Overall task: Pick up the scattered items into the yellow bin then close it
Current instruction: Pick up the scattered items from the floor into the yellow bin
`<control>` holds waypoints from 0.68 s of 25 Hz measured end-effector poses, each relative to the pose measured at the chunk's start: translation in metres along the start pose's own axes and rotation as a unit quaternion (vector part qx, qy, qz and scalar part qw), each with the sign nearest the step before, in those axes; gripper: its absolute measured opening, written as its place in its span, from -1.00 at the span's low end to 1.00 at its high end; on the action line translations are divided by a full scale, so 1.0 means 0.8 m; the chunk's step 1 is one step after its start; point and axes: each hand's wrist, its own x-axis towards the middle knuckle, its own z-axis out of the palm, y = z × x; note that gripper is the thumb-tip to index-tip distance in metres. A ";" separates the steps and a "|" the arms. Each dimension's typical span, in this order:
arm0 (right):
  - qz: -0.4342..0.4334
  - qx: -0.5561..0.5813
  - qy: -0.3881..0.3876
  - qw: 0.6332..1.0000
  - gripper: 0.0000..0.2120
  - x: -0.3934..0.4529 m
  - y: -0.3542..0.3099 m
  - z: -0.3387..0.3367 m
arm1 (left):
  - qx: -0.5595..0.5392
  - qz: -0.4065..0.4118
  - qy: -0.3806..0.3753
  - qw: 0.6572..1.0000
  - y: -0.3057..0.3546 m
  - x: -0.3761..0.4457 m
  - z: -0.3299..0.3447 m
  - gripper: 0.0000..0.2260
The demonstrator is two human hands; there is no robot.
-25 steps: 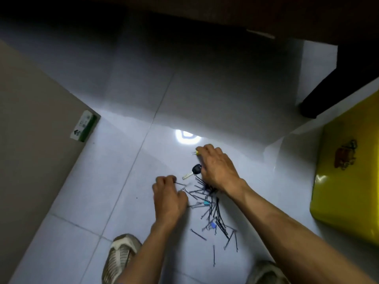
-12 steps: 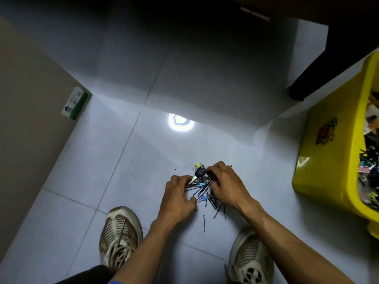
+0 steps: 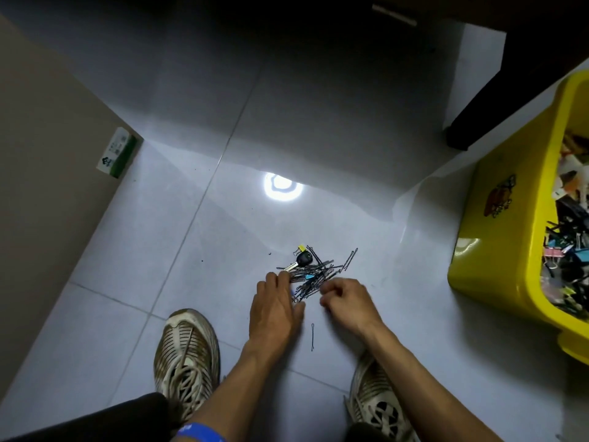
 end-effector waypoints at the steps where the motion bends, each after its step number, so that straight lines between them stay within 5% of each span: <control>1: -0.045 -0.038 0.055 0.997 -0.83 0.007 0.000 -0.008 | -0.008 -0.019 0.028 0.999 -0.001 0.005 -0.003 -0.62; 4: -0.092 -0.189 0.154 0.965 -0.71 0.031 0.005 -0.043 | 0.028 -0.037 0.009 0.999 -0.012 -0.004 0.000 -0.41; 7: -0.071 -0.235 0.152 0.957 -0.66 0.045 0.000 -0.041 | 0.060 -0.019 -0.069 0.996 -0.024 -0.028 0.016 -0.29; 11: -0.175 -0.207 0.031 0.962 -0.71 0.039 -0.004 -0.004 | -0.051 -0.043 -0.029 0.997 -0.014 -0.022 0.021 -0.51; 15: -0.184 -0.234 0.113 0.948 -0.92 0.010 0.018 -0.016 | -0.163 -0.137 0.061 0.975 -0.015 -0.027 0.011 -0.83; 17: -0.214 -0.339 0.002 0.916 -0.76 -0.020 0.036 0.001 | -0.133 -0.129 0.043 0.982 -0.022 -0.038 0.011 -0.91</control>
